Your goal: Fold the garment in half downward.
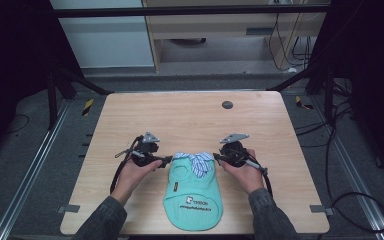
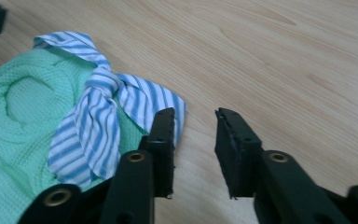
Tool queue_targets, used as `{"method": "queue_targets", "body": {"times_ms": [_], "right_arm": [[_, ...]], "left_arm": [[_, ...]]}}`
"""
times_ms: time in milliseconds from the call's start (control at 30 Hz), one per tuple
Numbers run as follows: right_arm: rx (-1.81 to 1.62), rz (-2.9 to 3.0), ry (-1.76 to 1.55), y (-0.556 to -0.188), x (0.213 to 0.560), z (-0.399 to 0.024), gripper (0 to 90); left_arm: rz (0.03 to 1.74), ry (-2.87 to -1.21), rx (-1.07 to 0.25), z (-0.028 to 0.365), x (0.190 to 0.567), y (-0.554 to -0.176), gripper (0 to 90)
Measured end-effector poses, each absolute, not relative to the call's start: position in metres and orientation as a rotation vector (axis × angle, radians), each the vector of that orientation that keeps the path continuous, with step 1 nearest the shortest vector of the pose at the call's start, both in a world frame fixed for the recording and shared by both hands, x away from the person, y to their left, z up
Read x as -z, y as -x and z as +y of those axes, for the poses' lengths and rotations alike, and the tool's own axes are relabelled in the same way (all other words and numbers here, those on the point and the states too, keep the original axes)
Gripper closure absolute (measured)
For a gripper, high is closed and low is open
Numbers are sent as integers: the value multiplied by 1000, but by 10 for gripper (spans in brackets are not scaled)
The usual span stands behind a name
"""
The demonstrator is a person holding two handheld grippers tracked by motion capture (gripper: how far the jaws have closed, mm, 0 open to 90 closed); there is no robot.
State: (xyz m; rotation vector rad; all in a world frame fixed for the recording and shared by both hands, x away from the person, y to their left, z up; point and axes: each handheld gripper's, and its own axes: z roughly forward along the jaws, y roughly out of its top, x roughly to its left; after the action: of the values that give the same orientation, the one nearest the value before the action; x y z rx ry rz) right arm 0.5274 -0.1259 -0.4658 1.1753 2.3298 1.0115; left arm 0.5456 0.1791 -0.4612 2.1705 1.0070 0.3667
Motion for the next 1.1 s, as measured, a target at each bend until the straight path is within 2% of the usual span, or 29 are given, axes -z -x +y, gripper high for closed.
{"method": "queue_targets", "body": {"times_ms": [67,167,667,867,1100], "right_arm": [[-1011,2353,-1176,-534,466,-119,759],[-1007,2369,-1162,-539,466,-110,764],[-923,2403,-1200,-561,482,-98,638],[-934,2433,-1212,-559,484,-97,555],[-913,2469,-1217,-558,487,-95,548]], "left_arm": [[1017,-2175,-373,175,461,-553,385],[1023,-2193,-359,166,462,-563,435],[958,-2325,-302,141,478,-577,443],[954,-2352,-286,139,481,-579,428],[956,-2361,-253,139,483,-581,420]]}}
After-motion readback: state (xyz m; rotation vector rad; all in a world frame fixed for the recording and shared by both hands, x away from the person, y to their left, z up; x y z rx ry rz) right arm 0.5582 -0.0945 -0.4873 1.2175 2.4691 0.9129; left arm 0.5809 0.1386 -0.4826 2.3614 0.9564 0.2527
